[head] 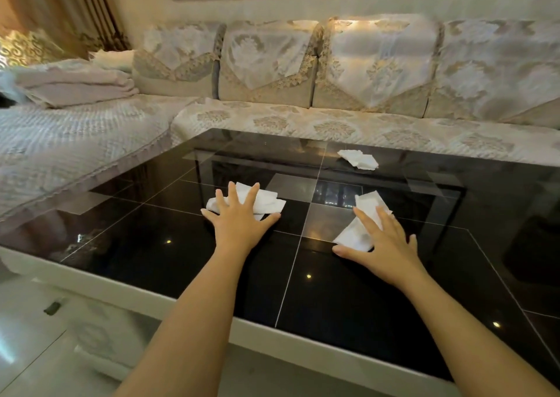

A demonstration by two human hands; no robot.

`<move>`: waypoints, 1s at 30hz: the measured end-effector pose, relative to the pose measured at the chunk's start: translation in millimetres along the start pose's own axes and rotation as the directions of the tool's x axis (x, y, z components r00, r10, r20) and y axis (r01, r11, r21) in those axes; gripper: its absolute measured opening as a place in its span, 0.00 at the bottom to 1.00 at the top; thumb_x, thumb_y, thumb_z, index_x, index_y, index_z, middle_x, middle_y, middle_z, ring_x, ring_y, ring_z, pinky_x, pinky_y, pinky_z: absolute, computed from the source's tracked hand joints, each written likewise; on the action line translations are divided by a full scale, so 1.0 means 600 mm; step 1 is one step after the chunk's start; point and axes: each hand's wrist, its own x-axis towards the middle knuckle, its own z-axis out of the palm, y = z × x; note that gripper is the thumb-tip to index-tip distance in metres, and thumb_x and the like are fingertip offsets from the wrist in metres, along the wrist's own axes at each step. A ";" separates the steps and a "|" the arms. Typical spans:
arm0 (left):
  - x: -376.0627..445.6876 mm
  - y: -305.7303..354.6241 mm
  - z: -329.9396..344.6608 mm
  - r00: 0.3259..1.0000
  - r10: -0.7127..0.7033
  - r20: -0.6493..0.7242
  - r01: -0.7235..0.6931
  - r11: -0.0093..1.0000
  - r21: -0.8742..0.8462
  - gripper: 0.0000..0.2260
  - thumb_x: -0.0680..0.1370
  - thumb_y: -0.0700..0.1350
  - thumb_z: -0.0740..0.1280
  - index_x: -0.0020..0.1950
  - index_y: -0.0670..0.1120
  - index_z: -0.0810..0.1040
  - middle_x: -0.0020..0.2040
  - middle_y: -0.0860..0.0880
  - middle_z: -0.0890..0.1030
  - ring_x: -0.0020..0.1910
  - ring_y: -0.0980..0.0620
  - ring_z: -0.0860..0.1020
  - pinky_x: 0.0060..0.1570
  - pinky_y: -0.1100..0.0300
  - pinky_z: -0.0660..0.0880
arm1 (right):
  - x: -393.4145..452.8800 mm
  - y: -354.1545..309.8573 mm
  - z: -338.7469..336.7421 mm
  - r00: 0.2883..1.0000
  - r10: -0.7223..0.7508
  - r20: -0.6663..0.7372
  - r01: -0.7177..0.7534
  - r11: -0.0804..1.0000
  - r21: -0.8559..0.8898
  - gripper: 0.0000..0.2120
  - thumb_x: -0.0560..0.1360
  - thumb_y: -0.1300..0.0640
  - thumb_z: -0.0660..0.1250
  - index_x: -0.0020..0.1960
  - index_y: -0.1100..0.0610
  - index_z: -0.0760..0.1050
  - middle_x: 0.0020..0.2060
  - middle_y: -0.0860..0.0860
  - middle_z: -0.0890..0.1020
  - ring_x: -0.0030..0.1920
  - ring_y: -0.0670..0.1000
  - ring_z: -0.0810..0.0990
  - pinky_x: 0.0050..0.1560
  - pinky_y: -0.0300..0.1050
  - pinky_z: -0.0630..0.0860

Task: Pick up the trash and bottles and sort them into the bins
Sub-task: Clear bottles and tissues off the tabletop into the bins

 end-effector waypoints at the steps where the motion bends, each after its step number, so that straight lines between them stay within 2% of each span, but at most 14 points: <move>1: 0.007 -0.001 0.003 1.000 0.001 0.011 -0.001 1.000 -0.017 0.35 0.72 0.73 0.54 0.75 0.64 0.48 0.78 0.45 0.48 0.76 0.37 0.49 0.67 0.30 0.51 | 0.001 -0.001 0.000 1.000 0.002 0.002 -0.002 1.000 -0.014 0.47 0.58 0.19 0.54 0.73 0.33 0.46 0.77 0.47 0.45 0.76 0.54 0.43 0.71 0.68 0.41; 4: 0.015 -0.002 0.007 0.999 0.051 0.002 -0.051 0.998 -0.029 0.31 0.76 0.68 0.55 0.76 0.63 0.50 0.76 0.45 0.56 0.71 0.40 0.62 0.66 0.38 0.61 | -0.001 -0.007 -0.002 1.000 -0.011 -0.018 0.010 0.997 -0.081 0.40 0.65 0.23 0.55 0.73 0.37 0.55 0.74 0.49 0.57 0.74 0.55 0.53 0.71 0.68 0.44; 6: 0.006 -0.002 0.010 0.991 0.128 -0.026 -0.129 0.991 -0.033 0.25 0.79 0.63 0.55 0.75 0.60 0.59 0.72 0.46 0.62 0.66 0.42 0.68 0.63 0.44 0.68 | -0.009 -0.014 -0.004 0.999 -0.031 -0.030 0.027 0.994 -0.102 0.34 0.68 0.25 0.54 0.70 0.37 0.61 0.71 0.48 0.61 0.72 0.55 0.57 0.70 0.68 0.45; 8: -0.012 -0.001 0.010 0.985 0.173 -0.015 -0.173 0.976 -0.130 0.19 0.80 0.58 0.56 0.71 0.58 0.68 0.70 0.47 0.66 0.63 0.45 0.71 0.59 0.49 0.72 | -0.026 -0.021 -0.005 0.997 -0.064 -0.043 0.059 0.993 -0.100 0.28 0.72 0.29 0.54 0.68 0.39 0.65 0.68 0.47 0.64 0.69 0.54 0.61 0.71 0.66 0.50; 11: -0.059 0.007 -0.001 0.971 0.237 0.018 -0.225 0.942 -0.250 0.15 0.81 0.53 0.57 0.66 0.56 0.73 0.68 0.50 0.68 0.61 0.50 0.72 0.54 0.54 0.73 | -0.067 -0.029 -0.007 0.983 -0.165 -0.077 0.159 0.984 -0.082 0.20 0.77 0.38 0.55 0.67 0.42 0.69 0.64 0.48 0.68 0.61 0.53 0.67 0.65 0.55 0.64; 14: -0.131 0.026 -0.029 0.949 0.314 0.027 -0.291 0.905 -0.311 0.13 0.81 0.50 0.58 0.64 0.53 0.75 0.64 0.51 0.70 0.58 0.51 0.73 0.53 0.57 0.73 | -0.125 -0.037 -0.012 0.972 -0.224 -0.068 0.228 0.973 0.046 0.16 0.78 0.44 0.59 0.63 0.45 0.74 0.60 0.47 0.70 0.56 0.50 0.67 0.56 0.47 0.70; 17: -0.211 0.050 -0.054 0.932 0.362 0.021 -0.331 0.871 -0.362 0.12 0.80 0.47 0.61 0.62 0.51 0.77 0.57 0.50 0.73 0.53 0.51 0.74 0.52 0.58 0.73 | -0.188 -0.039 -0.020 0.970 -0.221 -0.100 0.237 0.951 0.197 0.12 0.77 0.47 0.64 0.58 0.47 0.79 0.55 0.45 0.73 0.53 0.51 0.68 0.52 0.46 0.70; 20: -0.278 0.072 -0.082 0.910 0.406 0.082 -0.329 0.829 -0.452 0.11 0.79 0.43 0.63 0.60 0.49 0.79 0.53 0.49 0.74 0.50 0.50 0.75 0.51 0.61 0.71 | -0.253 -0.029 -0.021 0.971 -0.187 -0.148 0.219 0.943 0.251 0.10 0.75 0.50 0.68 0.53 0.50 0.82 0.50 0.44 0.75 0.50 0.52 0.70 0.45 0.44 0.69; 24: -0.343 0.100 -0.120 0.881 0.450 0.148 -0.352 0.831 -0.430 0.10 0.78 0.43 0.65 0.58 0.48 0.81 0.55 0.48 0.75 0.52 0.50 0.76 0.53 0.62 0.69 | -0.352 -0.018 -0.034 0.969 -0.140 -0.202 0.209 0.900 0.383 0.06 0.74 0.53 0.69 0.50 0.52 0.82 0.43 0.43 0.75 0.46 0.50 0.75 0.43 0.43 0.73; 28: -0.456 0.109 -0.110 0.816 0.559 0.150 -0.426 0.756 -0.496 0.10 0.78 0.45 0.66 0.58 0.50 0.81 0.58 0.49 0.77 0.54 0.50 0.76 0.57 0.60 0.71 | -0.455 0.016 -0.028 0.957 -0.191 -0.216 0.260 0.897 0.359 0.05 0.74 0.56 0.70 0.49 0.53 0.82 0.44 0.47 0.77 0.45 0.50 0.76 0.43 0.43 0.74; 30: -0.527 0.109 -0.078 0.765 0.609 0.209 -0.482 0.756 -0.442 0.11 0.77 0.47 0.67 0.59 0.53 0.80 0.59 0.50 0.76 0.54 0.50 0.77 0.57 0.56 0.74 | -0.514 0.053 -0.006 0.962 -0.187 -0.200 0.244 0.915 0.321 0.05 0.74 0.57 0.70 0.48 0.51 0.82 0.44 0.48 0.78 0.45 0.51 0.75 0.44 0.45 0.74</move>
